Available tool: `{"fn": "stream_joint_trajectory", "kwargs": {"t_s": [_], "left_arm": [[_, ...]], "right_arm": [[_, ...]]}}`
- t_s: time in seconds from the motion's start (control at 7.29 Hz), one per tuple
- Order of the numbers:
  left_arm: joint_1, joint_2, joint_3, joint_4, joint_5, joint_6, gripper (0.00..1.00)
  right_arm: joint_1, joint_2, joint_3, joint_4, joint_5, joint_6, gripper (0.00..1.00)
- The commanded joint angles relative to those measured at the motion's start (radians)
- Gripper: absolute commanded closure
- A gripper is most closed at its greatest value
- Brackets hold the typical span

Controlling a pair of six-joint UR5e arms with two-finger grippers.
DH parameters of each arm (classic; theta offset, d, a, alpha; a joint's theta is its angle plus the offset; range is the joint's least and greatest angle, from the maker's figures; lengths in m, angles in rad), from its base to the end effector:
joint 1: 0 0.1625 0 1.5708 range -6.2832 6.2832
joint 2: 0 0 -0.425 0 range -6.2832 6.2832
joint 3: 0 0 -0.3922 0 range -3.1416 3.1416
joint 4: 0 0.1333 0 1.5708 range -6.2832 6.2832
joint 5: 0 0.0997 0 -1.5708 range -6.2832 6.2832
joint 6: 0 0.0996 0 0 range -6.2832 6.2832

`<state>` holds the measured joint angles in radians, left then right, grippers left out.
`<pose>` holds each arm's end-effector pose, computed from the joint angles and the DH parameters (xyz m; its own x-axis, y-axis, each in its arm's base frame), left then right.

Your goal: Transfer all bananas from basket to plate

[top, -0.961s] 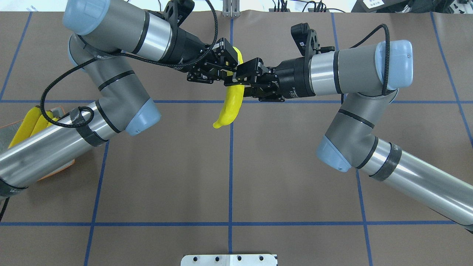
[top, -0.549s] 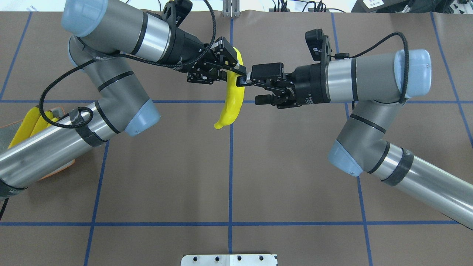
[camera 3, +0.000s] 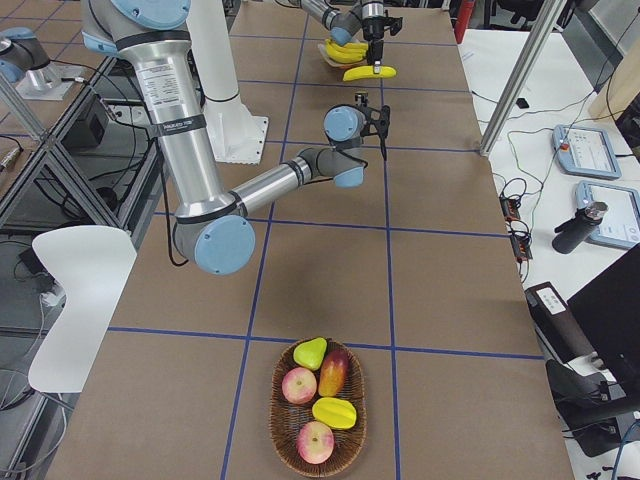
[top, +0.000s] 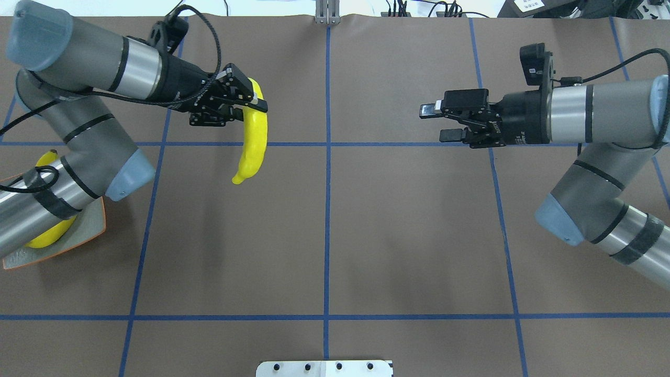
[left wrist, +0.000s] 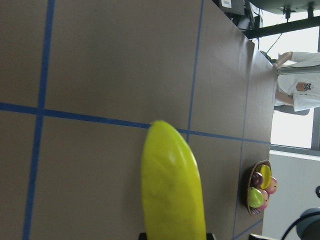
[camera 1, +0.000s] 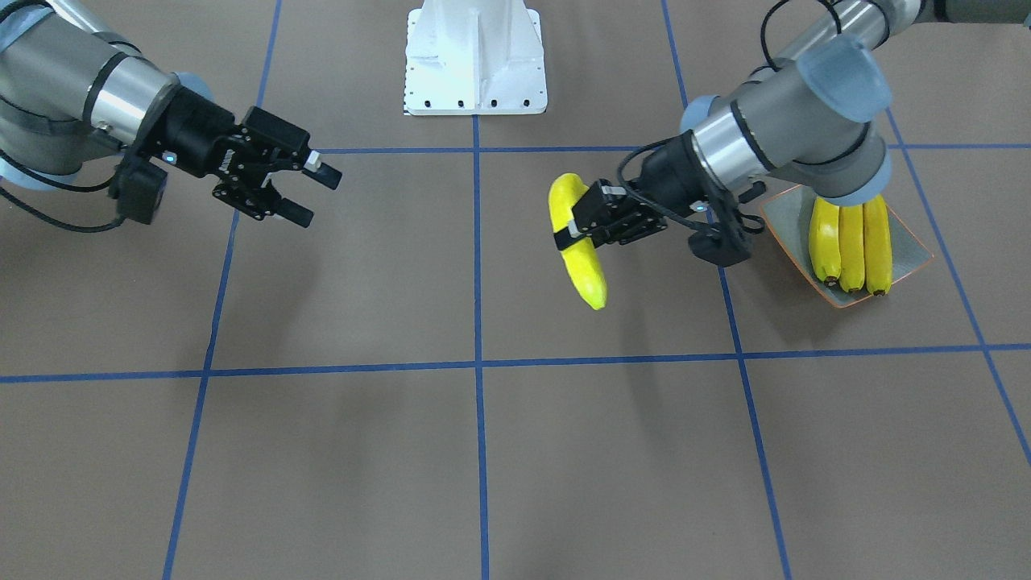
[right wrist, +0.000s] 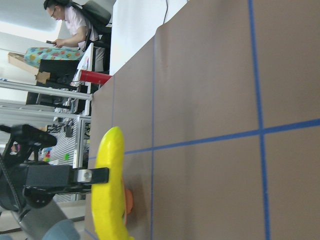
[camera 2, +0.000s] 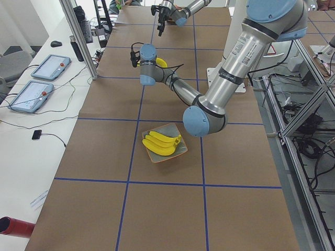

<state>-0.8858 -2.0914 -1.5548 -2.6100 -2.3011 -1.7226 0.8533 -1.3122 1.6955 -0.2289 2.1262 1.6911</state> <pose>0.3478 -0.5314 0.2439 -0.0066 -0.1700 -0.9854 0.1558 0.9732 -0.1690 -0.2947 -0.4605 0.3152 -0.1361 -0.0009 0.9907 -0.2833 0.9583 -0.0381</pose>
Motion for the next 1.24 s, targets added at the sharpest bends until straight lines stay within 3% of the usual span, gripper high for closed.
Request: {"fn": "stream_joint_trajectory", "kwargs": {"t_s": [0.0,0.14,0.41,0.55,0.69,0.96,1.1], "left_arm": [[-0.036,0.097,-0.083,0.165,0.008,0.197,1.00],[-0.036,0.161,-0.162,0.311,0.031,0.287,1.00],[-0.022,0.203,-0.381,0.791,0.139,0.503,1.00],[0.031,0.202,-0.465,1.015,0.257,0.559,1.00],[0.068,0.202,-0.496,1.159,0.366,0.637,1.00],[0.070,0.270,-0.496,1.182,0.391,0.818,1.00],[0.076,0.301,-0.495,1.200,0.475,0.872,1.00]], "right_arm": [[0.036,-0.079,-0.031,-0.003,-0.011,-0.091,0.00],[0.056,-0.106,-0.034,-0.001,-0.008,-0.093,0.00],[0.093,-0.140,-0.062,-0.004,0.005,-0.158,0.00],[0.105,-0.156,-0.079,-0.004,0.003,-0.186,0.00],[0.121,-0.176,-0.097,-0.004,0.004,-0.214,0.00],[0.138,-0.177,-0.132,-0.004,0.000,-0.254,0.00],[0.136,-0.177,-0.135,-0.004,-0.008,-0.255,0.00]]}}
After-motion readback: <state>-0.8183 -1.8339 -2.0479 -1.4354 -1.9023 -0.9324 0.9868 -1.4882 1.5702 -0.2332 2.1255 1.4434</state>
